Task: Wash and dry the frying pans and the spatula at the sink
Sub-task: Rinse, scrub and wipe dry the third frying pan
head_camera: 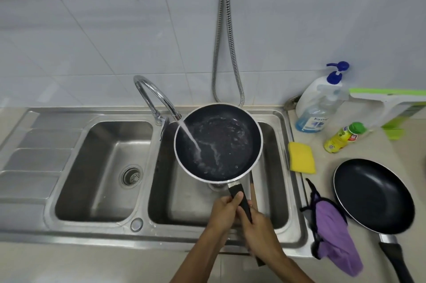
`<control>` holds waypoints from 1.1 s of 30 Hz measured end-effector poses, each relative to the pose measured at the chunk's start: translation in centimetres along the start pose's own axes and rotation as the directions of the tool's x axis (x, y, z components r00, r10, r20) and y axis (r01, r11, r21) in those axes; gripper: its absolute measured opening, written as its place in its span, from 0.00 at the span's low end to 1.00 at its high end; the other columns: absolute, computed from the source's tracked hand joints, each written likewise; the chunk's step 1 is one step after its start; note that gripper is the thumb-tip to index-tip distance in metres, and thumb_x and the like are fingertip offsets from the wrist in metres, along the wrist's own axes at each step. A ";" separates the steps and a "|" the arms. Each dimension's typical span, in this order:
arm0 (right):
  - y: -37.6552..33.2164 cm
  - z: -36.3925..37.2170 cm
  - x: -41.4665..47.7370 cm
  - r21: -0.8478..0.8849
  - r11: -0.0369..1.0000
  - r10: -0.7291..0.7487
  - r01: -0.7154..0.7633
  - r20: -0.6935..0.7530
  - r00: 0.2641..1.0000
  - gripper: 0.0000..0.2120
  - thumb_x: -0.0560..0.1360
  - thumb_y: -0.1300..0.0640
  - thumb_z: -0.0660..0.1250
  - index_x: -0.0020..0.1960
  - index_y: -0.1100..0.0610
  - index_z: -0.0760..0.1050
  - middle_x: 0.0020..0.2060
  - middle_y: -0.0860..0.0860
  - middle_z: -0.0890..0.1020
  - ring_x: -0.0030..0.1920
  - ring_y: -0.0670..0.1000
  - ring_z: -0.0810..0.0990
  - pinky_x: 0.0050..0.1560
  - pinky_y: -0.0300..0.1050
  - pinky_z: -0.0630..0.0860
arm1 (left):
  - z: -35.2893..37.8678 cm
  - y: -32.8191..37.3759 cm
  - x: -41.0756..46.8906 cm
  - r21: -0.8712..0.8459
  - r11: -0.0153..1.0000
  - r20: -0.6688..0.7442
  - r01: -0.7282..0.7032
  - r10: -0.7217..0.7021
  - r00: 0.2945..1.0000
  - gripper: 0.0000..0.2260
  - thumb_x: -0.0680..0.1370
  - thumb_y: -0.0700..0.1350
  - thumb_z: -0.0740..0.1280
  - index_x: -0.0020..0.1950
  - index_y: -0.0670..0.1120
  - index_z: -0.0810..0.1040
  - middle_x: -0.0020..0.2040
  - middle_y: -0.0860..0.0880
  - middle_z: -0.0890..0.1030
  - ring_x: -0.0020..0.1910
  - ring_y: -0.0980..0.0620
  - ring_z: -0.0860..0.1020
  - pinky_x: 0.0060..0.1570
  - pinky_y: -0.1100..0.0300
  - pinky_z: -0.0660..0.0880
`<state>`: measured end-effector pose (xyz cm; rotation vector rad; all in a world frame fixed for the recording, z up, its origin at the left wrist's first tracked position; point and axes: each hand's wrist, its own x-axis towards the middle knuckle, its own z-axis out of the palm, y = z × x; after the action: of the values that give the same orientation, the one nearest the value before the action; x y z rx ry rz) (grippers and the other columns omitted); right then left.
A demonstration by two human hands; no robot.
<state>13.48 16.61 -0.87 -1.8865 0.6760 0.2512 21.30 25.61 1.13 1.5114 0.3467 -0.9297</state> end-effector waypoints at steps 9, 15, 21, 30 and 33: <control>-1.1 1.4 -0.5 -0.018 0.998 -0.059 0.060 0.048 0.997 0.11 0.82 0.40 0.59 0.57 0.39 0.78 0.32 0.37 0.81 0.35 0.37 0.80 0.43 0.35 0.76 | -3.0 0.7 -1.2 0.027 1.000 -0.009 -0.010 0.010 1.000 0.12 0.82 0.46 0.67 0.48 0.40 0.85 0.43 0.46 0.88 0.45 0.50 0.87 0.49 0.59 0.80; -1.4 0.0 0.6 0.037 0.999 -0.022 0.022 -0.012 1.000 0.09 0.82 0.40 0.58 0.58 0.35 0.74 0.31 0.41 0.79 0.31 0.39 0.76 0.35 0.36 0.71 | -0.4 1.7 0.4 0.059 0.997 0.018 -0.051 0.050 0.999 0.11 0.82 0.44 0.67 0.45 0.41 0.84 0.38 0.49 0.87 0.40 0.54 0.85 0.46 0.63 0.80; -3.1 2.4 0.0 0.039 0.997 -0.064 0.062 0.052 0.997 0.12 0.82 0.42 0.59 0.60 0.43 0.78 0.29 0.37 0.80 0.31 0.37 0.78 0.34 0.30 0.70 | -4.4 1.4 0.4 0.069 0.996 0.010 -0.054 0.054 0.999 0.12 0.82 0.44 0.67 0.44 0.39 0.84 0.34 0.51 0.86 0.36 0.59 0.84 0.38 0.69 0.77; -1.2 -0.6 0.4 -0.026 1.000 -0.009 0.008 -0.033 0.999 0.08 0.82 0.43 0.60 0.55 0.41 0.77 0.31 0.43 0.80 0.33 0.41 0.79 0.34 0.36 0.72 | -0.7 0.6 2.1 0.125 0.991 0.069 -0.041 0.032 0.997 0.12 0.81 0.48 0.68 0.46 0.42 0.86 0.43 0.45 0.88 0.47 0.48 0.86 0.53 0.56 0.81; -2.4 0.8 1.2 0.042 0.998 -0.039 0.040 -0.033 0.999 0.09 0.82 0.42 0.60 0.57 0.41 0.76 0.29 0.42 0.79 0.31 0.41 0.79 0.35 0.38 0.73 | -2.4 2.1 2.1 0.067 0.997 0.075 -0.037 0.032 0.997 0.12 0.82 0.45 0.67 0.50 0.38 0.85 0.44 0.46 0.88 0.45 0.52 0.86 0.45 0.65 0.79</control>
<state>15.90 17.57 0.14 -1.8650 0.6604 0.1798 24.90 26.86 0.87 1.5358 0.2370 -0.9756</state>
